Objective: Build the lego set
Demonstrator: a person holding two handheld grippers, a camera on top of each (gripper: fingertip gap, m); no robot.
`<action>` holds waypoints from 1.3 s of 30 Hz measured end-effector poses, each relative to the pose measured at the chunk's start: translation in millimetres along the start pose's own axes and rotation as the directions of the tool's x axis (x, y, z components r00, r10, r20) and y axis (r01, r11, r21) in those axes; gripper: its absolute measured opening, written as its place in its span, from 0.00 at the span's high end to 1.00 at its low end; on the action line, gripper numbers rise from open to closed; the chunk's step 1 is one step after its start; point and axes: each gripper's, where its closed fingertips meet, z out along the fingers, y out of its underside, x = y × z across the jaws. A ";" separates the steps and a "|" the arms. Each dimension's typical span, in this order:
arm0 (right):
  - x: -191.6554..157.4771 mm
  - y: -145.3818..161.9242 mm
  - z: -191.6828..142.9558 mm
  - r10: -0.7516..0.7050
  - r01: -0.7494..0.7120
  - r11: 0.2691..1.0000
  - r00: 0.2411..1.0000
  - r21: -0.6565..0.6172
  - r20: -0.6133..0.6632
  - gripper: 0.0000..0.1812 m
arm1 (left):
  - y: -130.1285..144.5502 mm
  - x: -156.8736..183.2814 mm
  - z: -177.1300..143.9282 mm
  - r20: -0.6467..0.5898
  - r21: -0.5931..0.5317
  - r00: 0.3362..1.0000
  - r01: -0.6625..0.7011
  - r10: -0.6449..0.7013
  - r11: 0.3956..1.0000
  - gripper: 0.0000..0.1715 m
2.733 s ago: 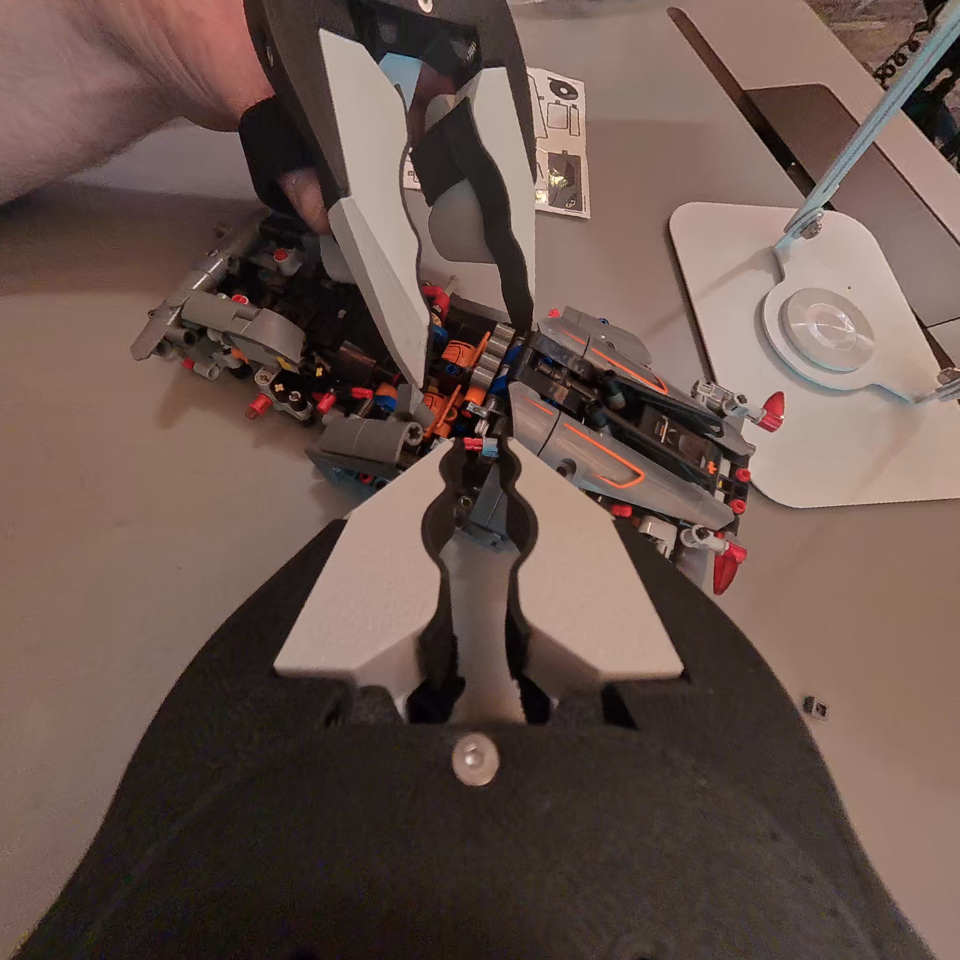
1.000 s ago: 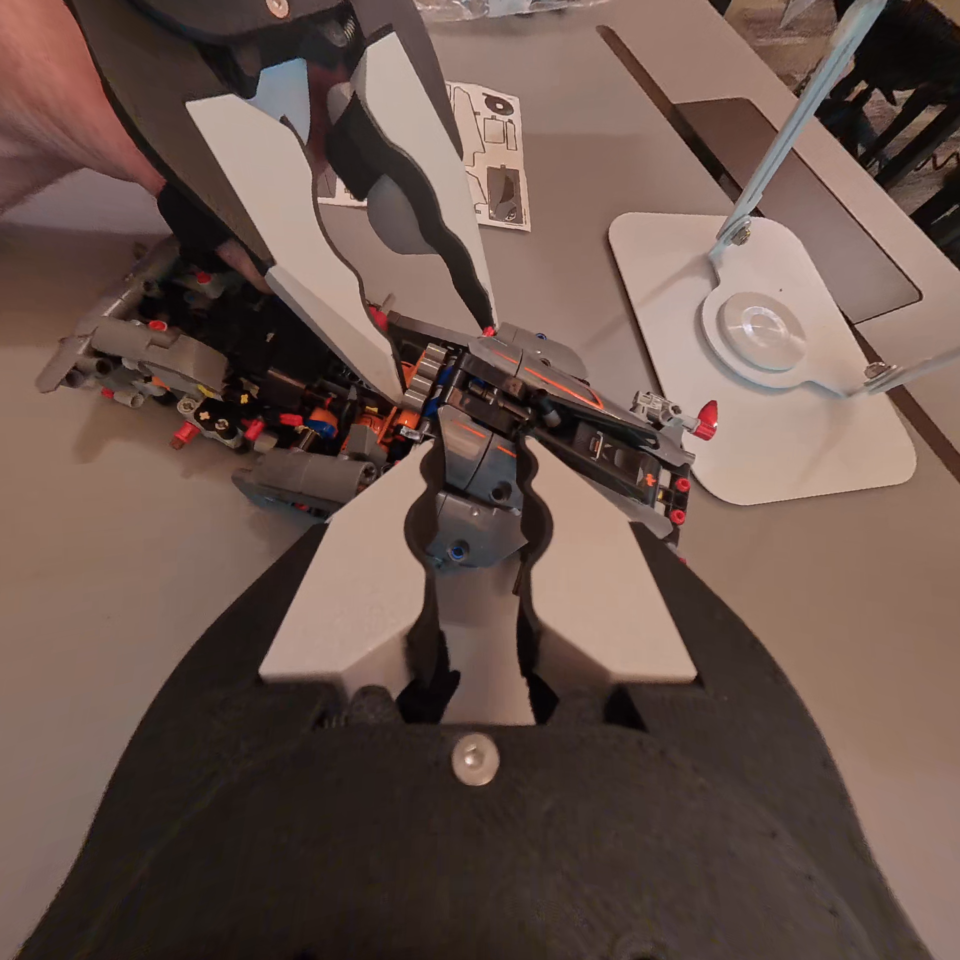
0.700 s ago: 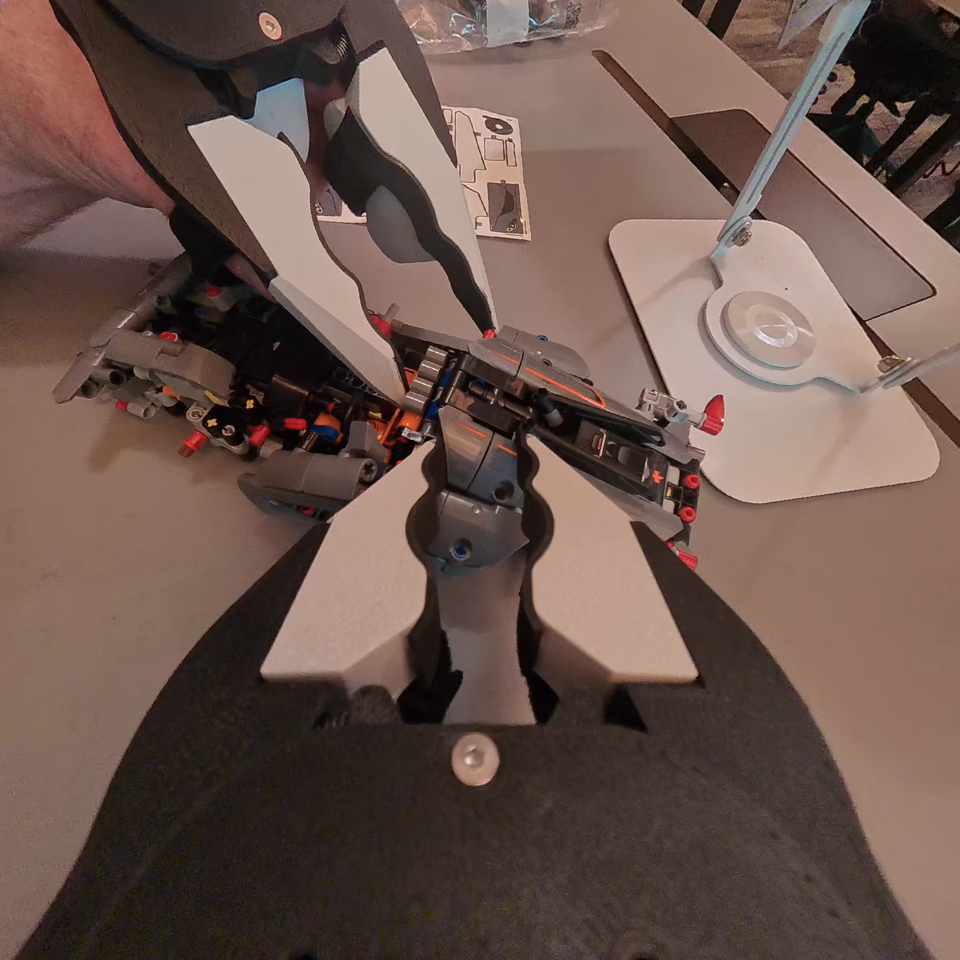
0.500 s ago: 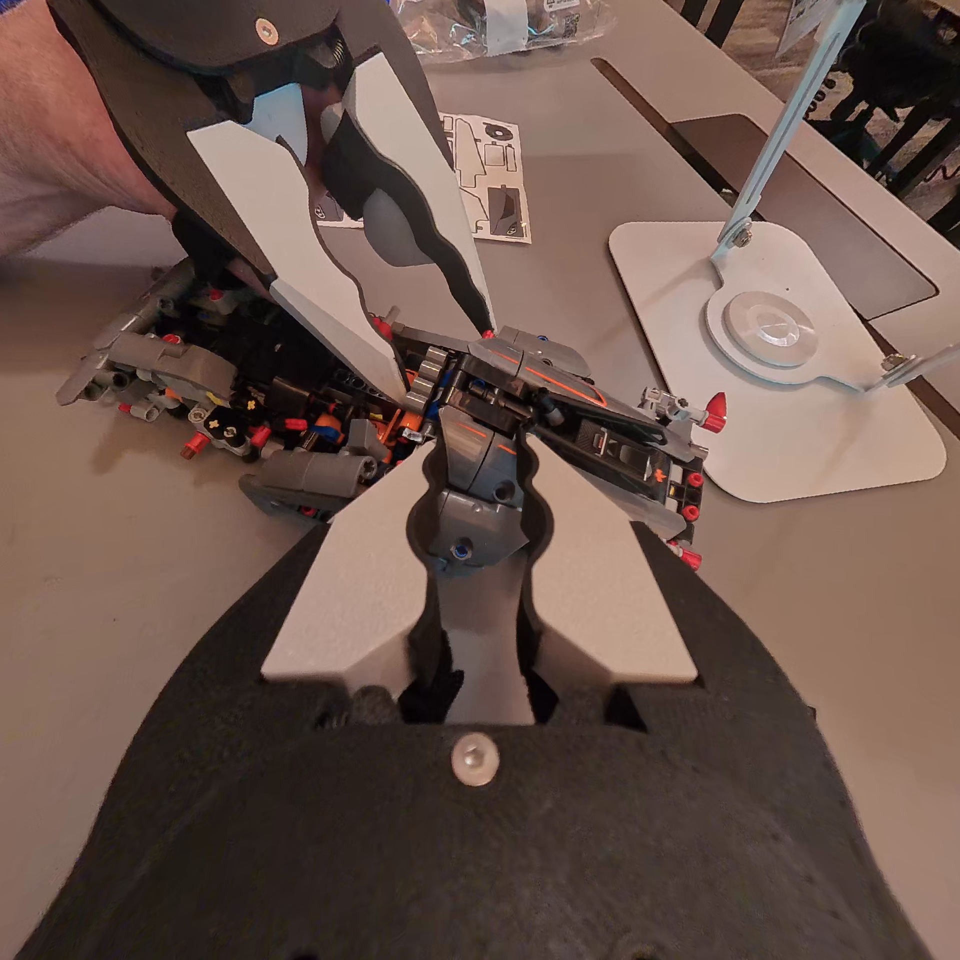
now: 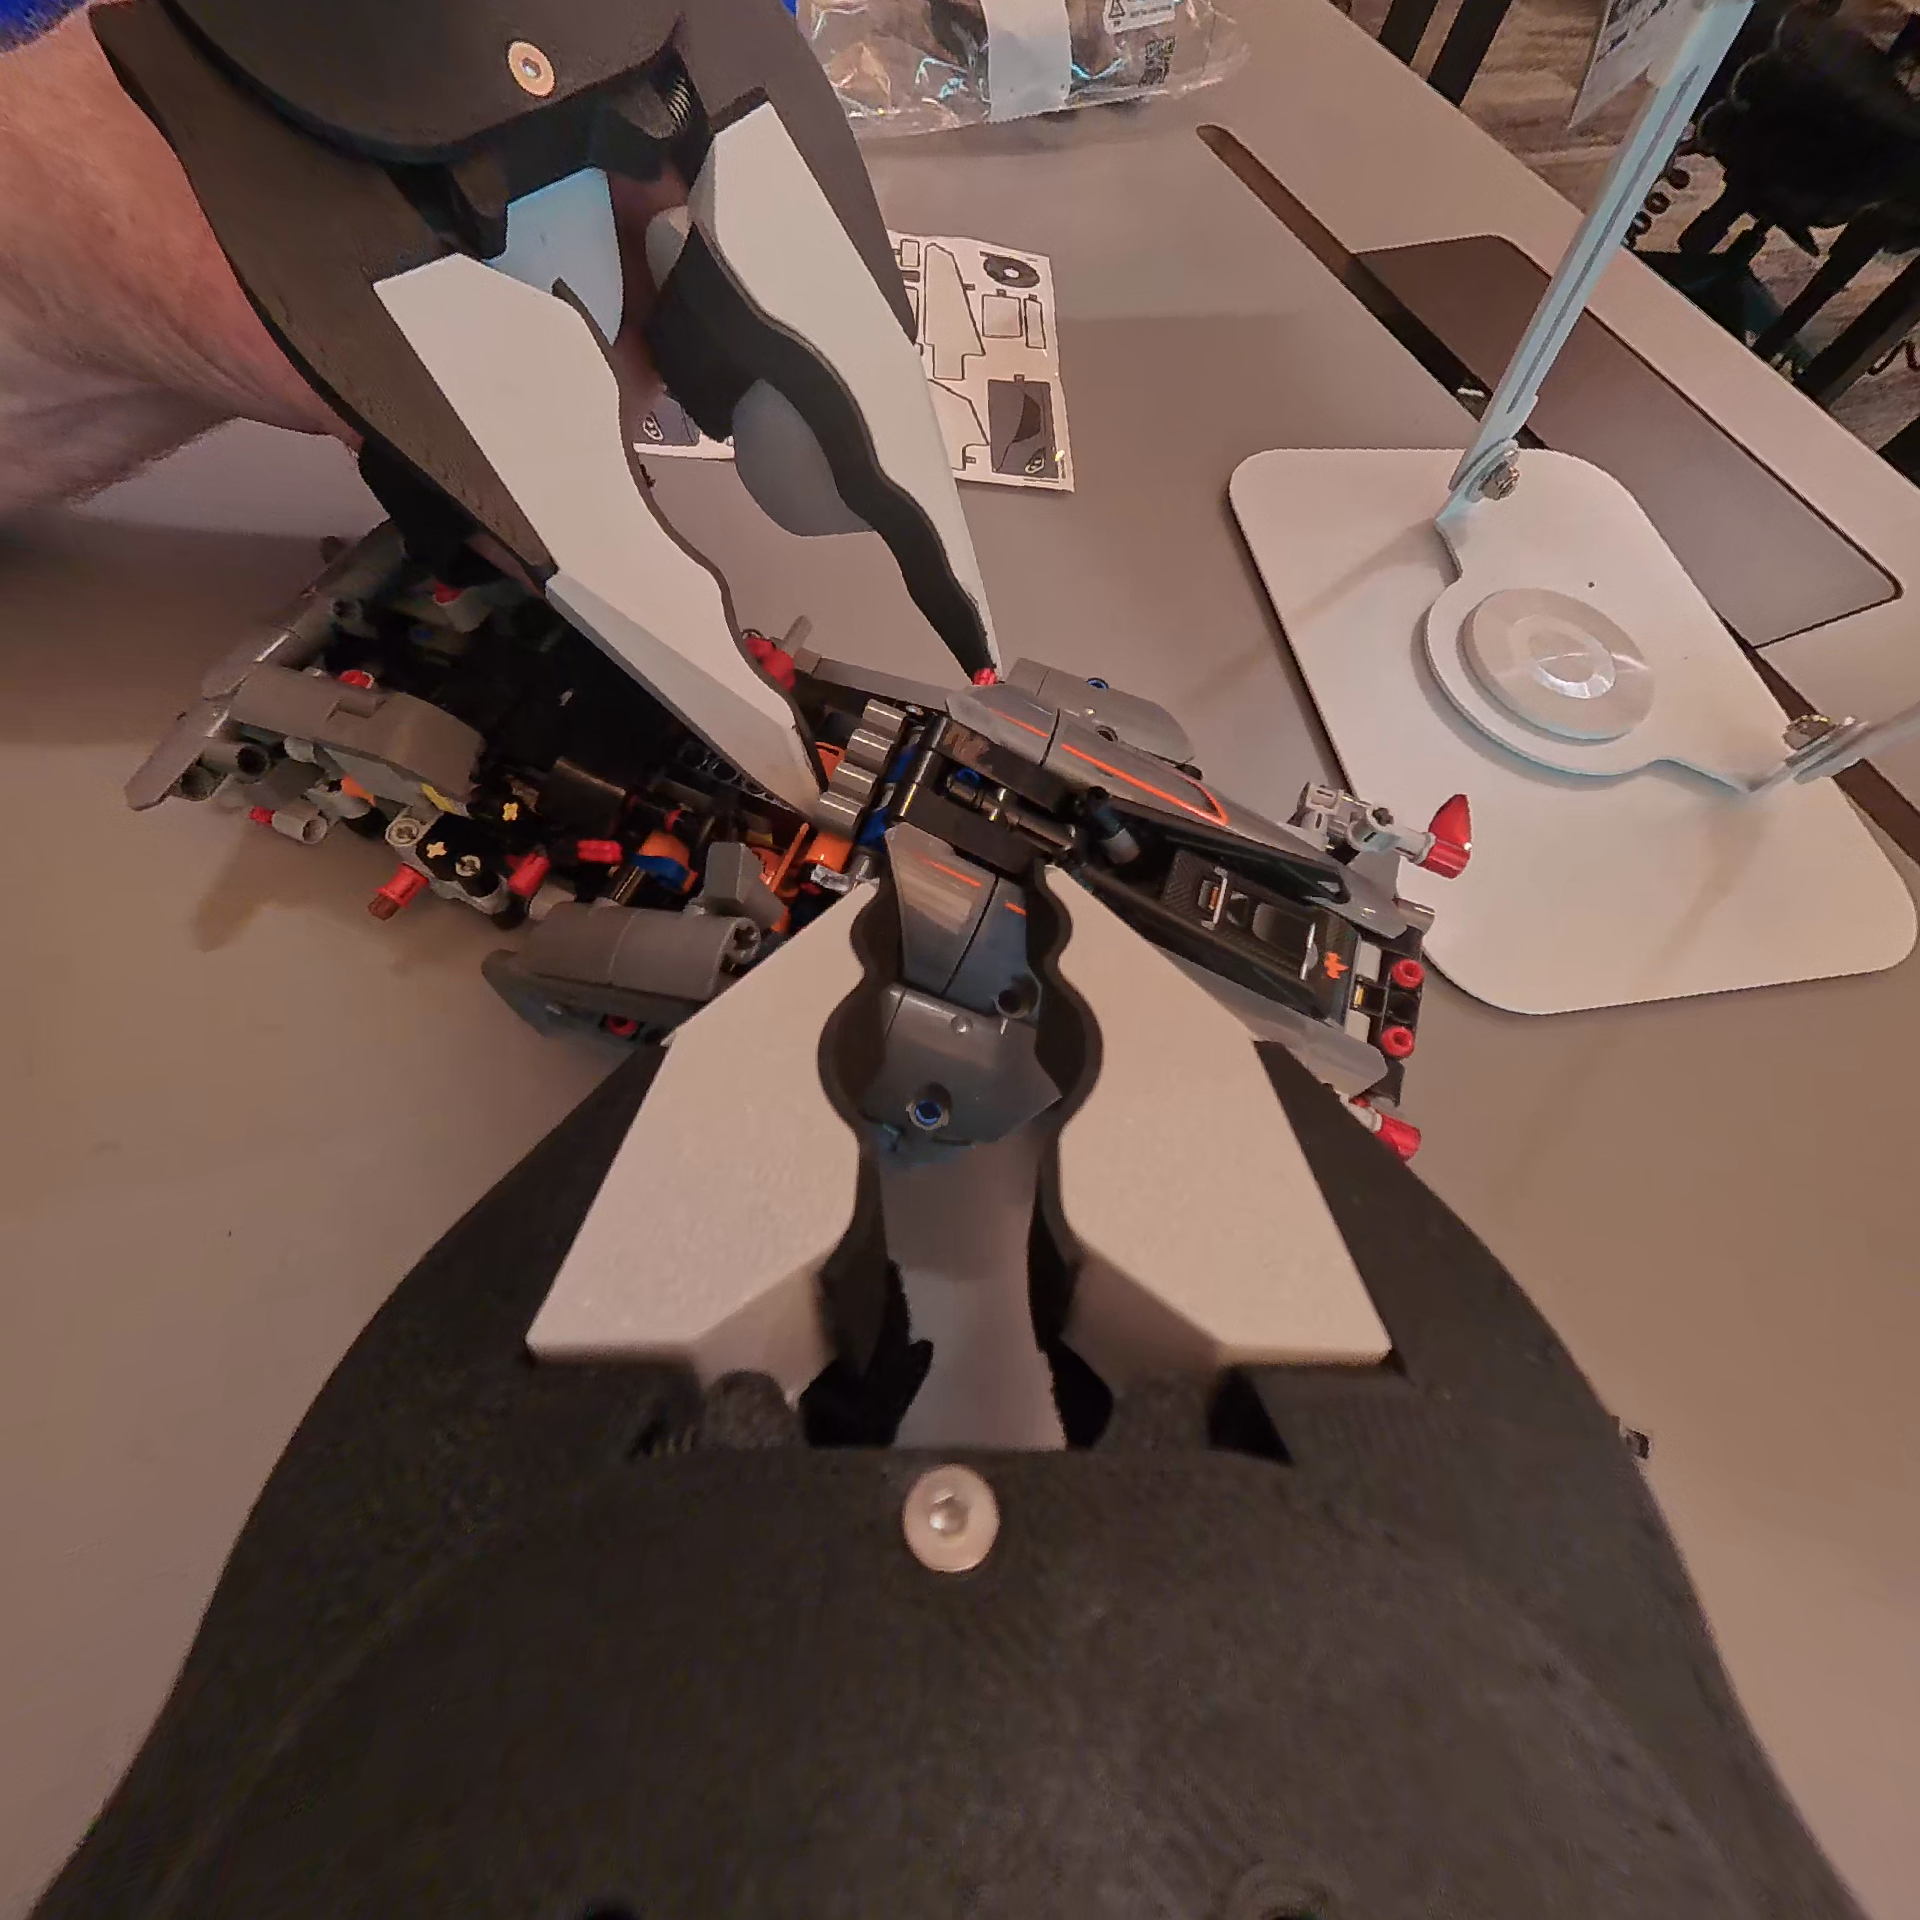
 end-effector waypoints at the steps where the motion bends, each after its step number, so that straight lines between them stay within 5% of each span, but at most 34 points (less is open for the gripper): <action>1: -0.1 0.2 -0.1 0.000 0.000 1.000 1.000 0.001 0.000 0.87 | 0.0 0.1 0.1 0.003 -0.003 1.000 -0.009 0.009 1.000 0.73; 20: -0.5 -3.5 -2.2 0.035 -0.035 0.999 0.999 0.021 0.027 0.86 | 0.0 -0.1 -1.8 -0.048 0.028 0.999 0.020 -0.019 0.999 0.72; 39: -12.1 8.8 -25.7 0.045 -0.046 0.998 0.999 -0.042 -0.013 0.85 | -6.8 -13.0 -6.1 -0.081 0.097 0.996 0.039 -0.031 0.995 0.91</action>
